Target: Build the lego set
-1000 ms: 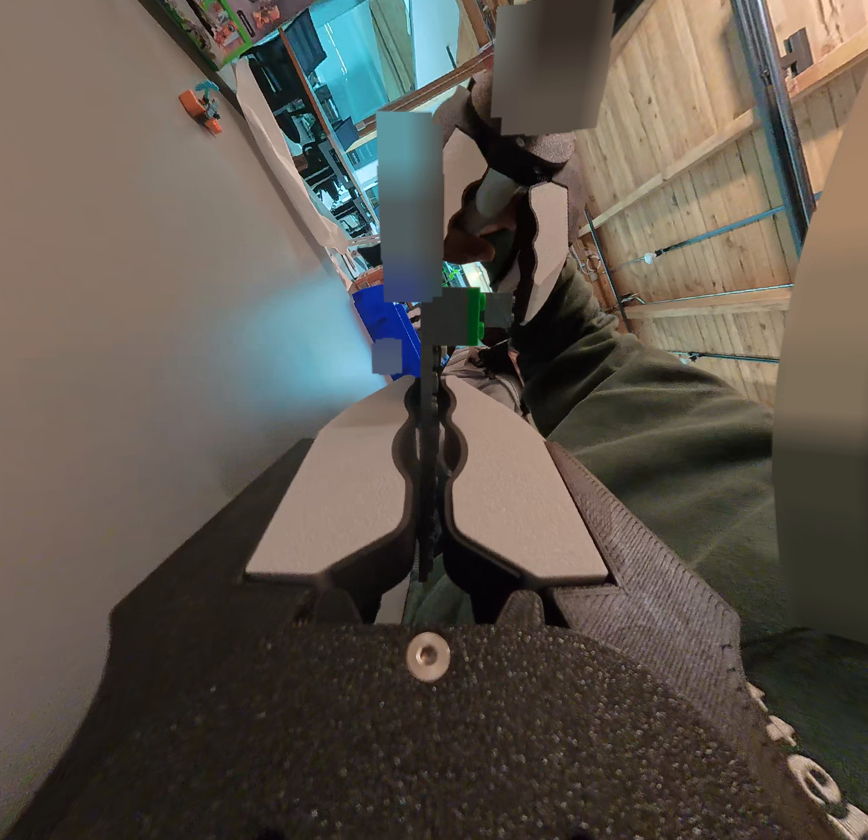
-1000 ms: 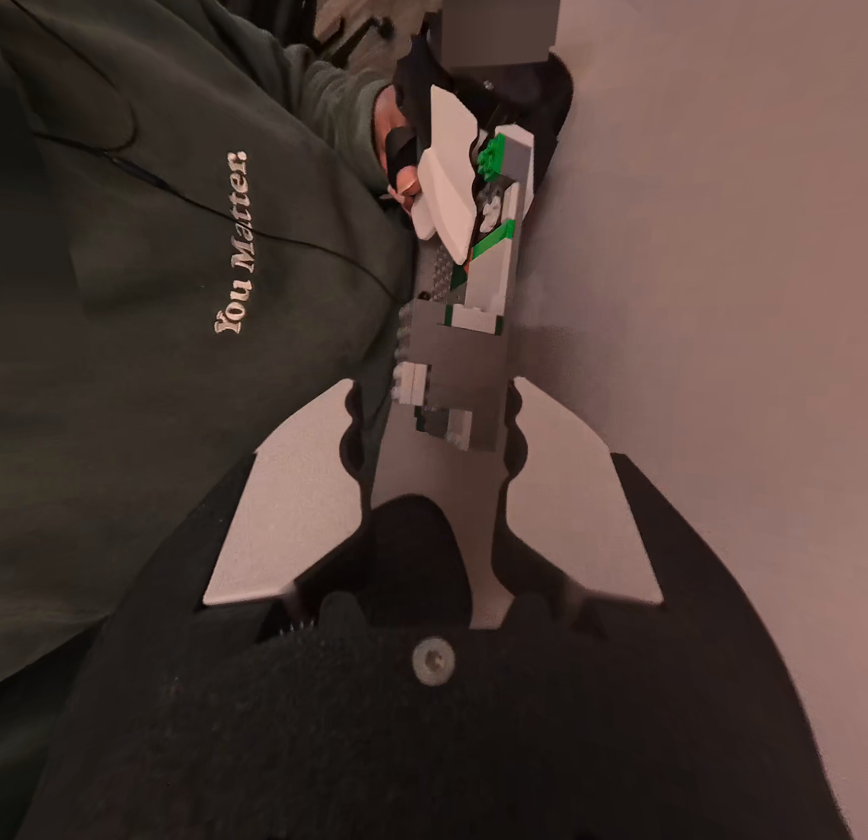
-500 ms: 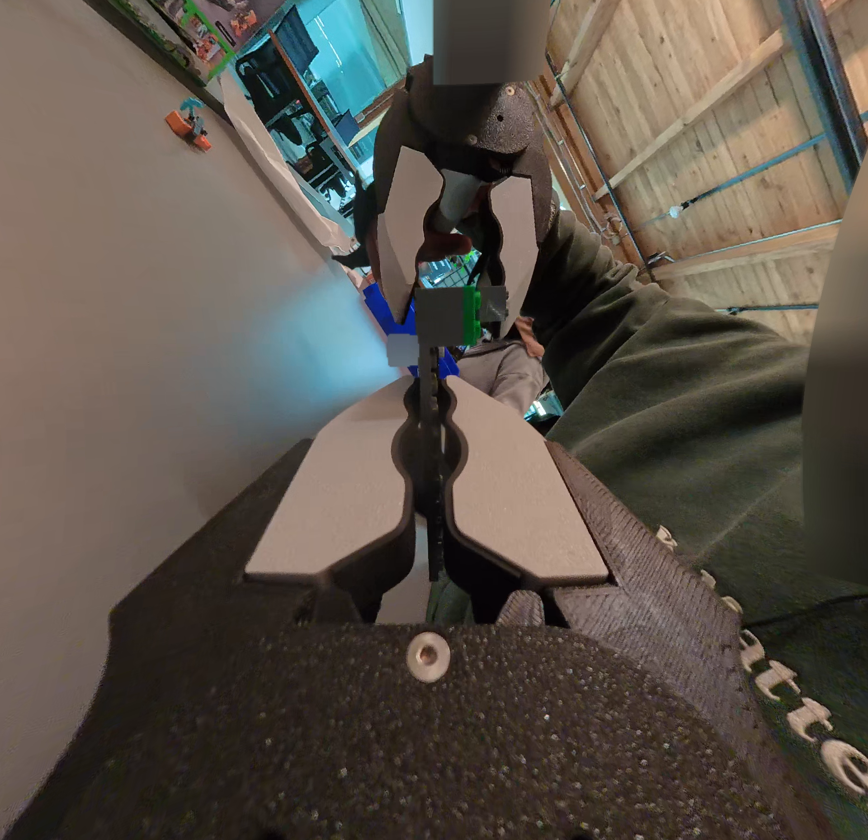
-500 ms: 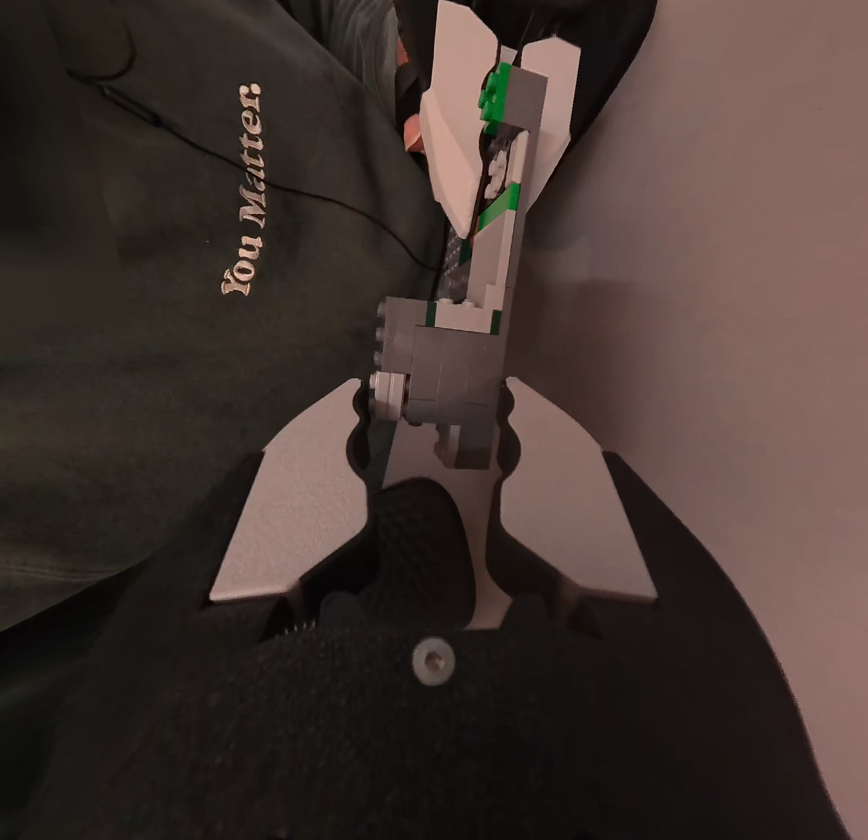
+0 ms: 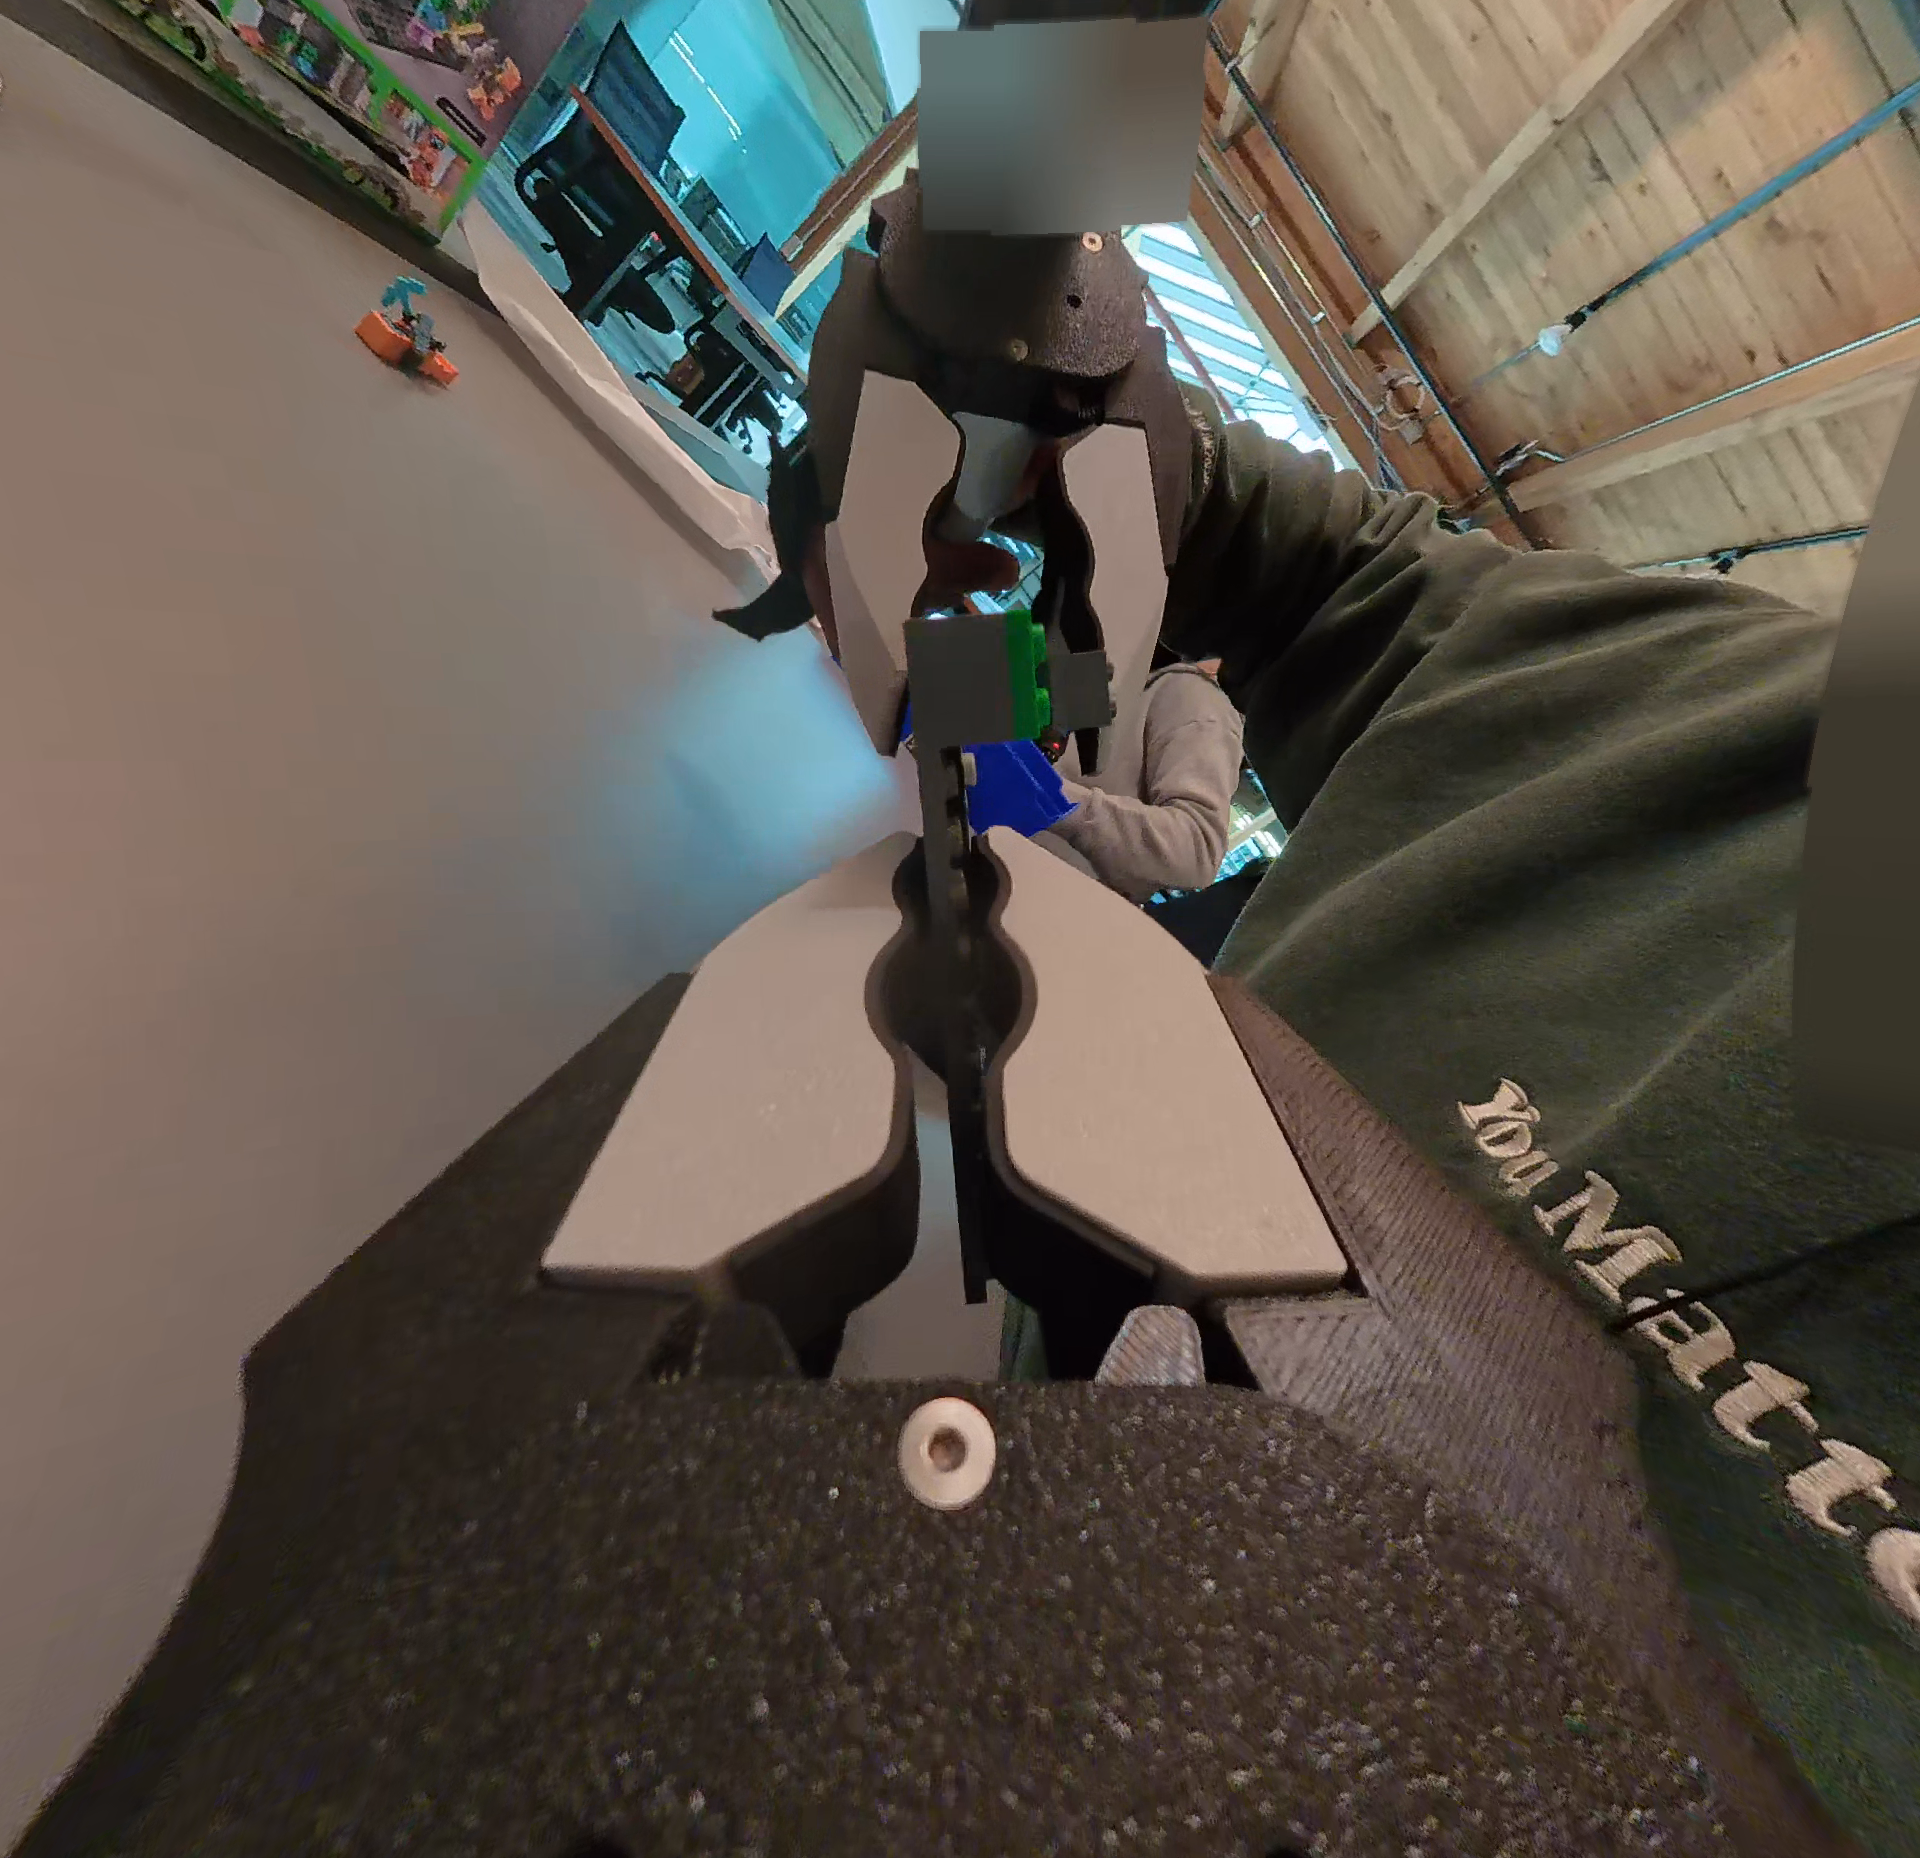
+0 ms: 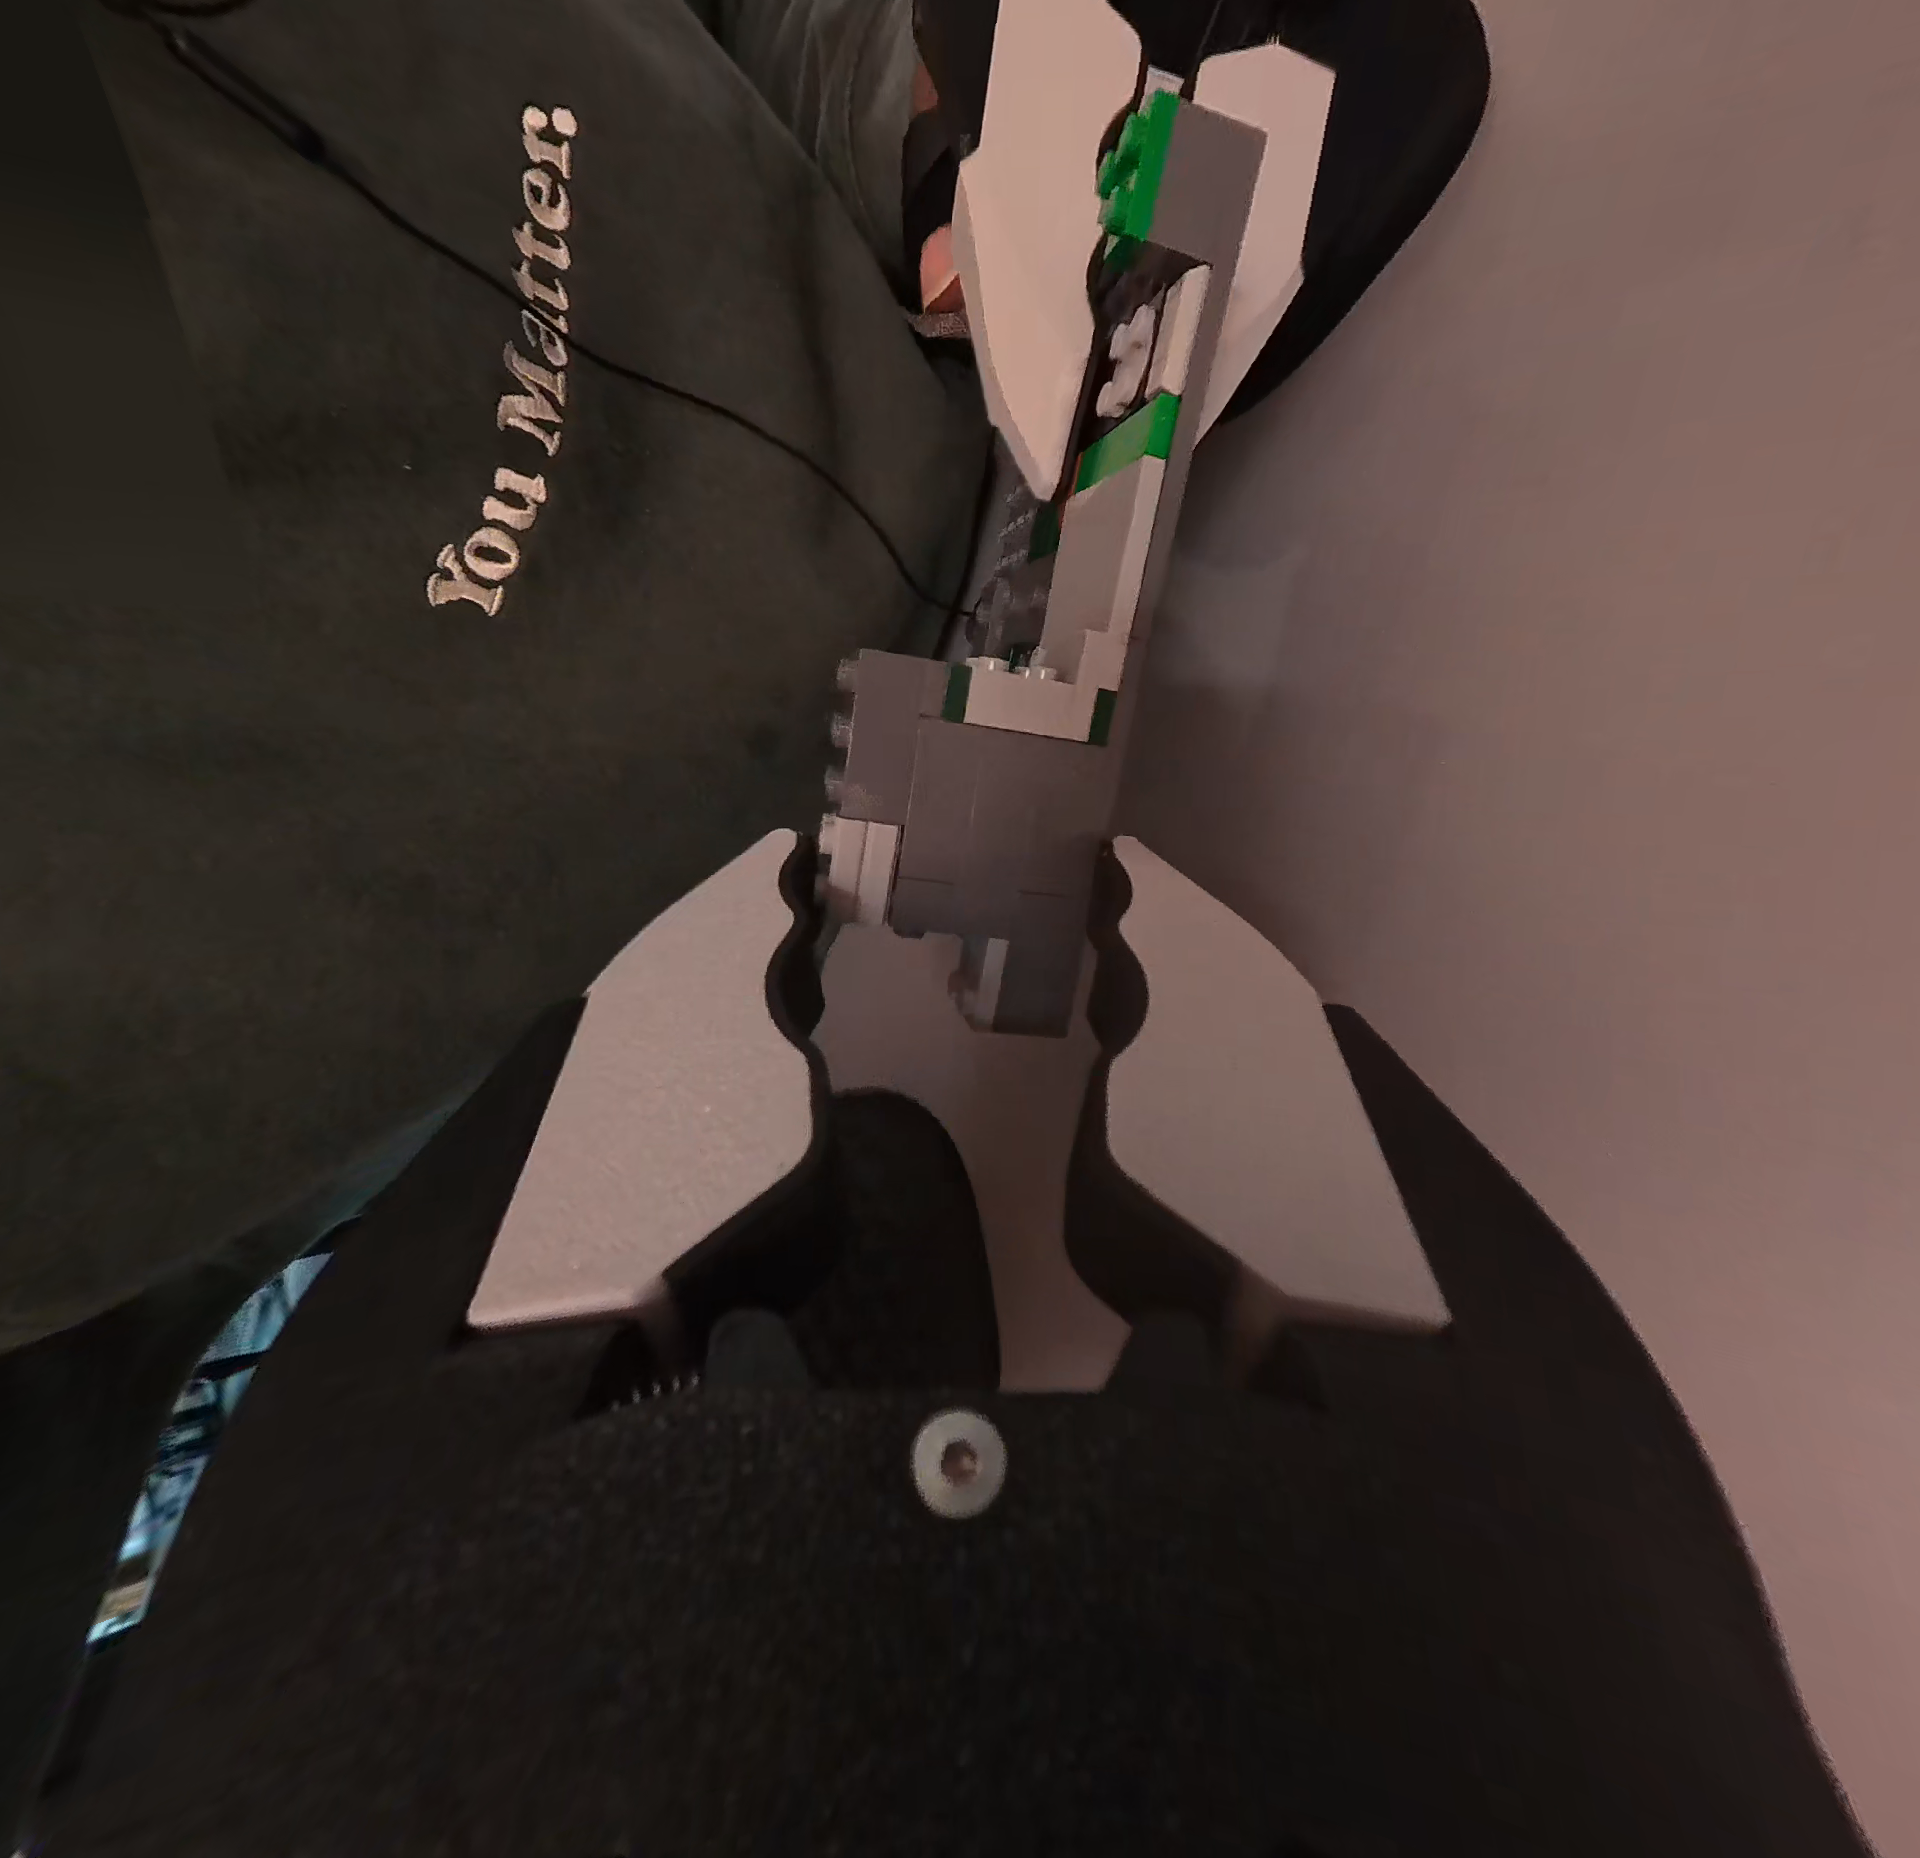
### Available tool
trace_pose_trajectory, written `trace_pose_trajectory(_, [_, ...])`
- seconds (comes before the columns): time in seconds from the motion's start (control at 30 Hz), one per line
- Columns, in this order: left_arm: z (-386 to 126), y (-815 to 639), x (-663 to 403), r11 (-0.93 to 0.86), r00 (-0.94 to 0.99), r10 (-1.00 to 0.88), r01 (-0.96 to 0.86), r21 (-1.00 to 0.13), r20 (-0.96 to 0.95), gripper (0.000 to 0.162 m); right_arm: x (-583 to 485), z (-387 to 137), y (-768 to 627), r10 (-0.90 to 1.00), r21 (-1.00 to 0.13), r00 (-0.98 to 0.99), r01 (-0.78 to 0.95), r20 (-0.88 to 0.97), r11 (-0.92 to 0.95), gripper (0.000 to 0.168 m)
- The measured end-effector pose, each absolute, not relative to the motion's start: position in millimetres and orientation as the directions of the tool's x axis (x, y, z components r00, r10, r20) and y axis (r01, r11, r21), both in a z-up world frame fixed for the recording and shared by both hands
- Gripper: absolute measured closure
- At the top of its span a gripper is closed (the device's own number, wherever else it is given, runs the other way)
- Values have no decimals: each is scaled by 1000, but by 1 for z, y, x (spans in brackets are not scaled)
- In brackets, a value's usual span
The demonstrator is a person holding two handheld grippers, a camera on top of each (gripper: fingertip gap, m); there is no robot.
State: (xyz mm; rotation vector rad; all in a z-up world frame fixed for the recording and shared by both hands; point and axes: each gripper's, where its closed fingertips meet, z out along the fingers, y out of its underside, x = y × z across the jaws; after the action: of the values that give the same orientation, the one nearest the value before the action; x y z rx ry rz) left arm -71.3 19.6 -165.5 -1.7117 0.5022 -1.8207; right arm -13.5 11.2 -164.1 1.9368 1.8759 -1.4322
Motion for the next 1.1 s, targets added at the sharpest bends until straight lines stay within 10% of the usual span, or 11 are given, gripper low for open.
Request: trace_pose_trajectory(1.1, [-150, 28, -69, -847, -174, -502, 296, -441, 847, 156, -22, -126, 19, 704, -645, -41, 441, -709, -624, 108])
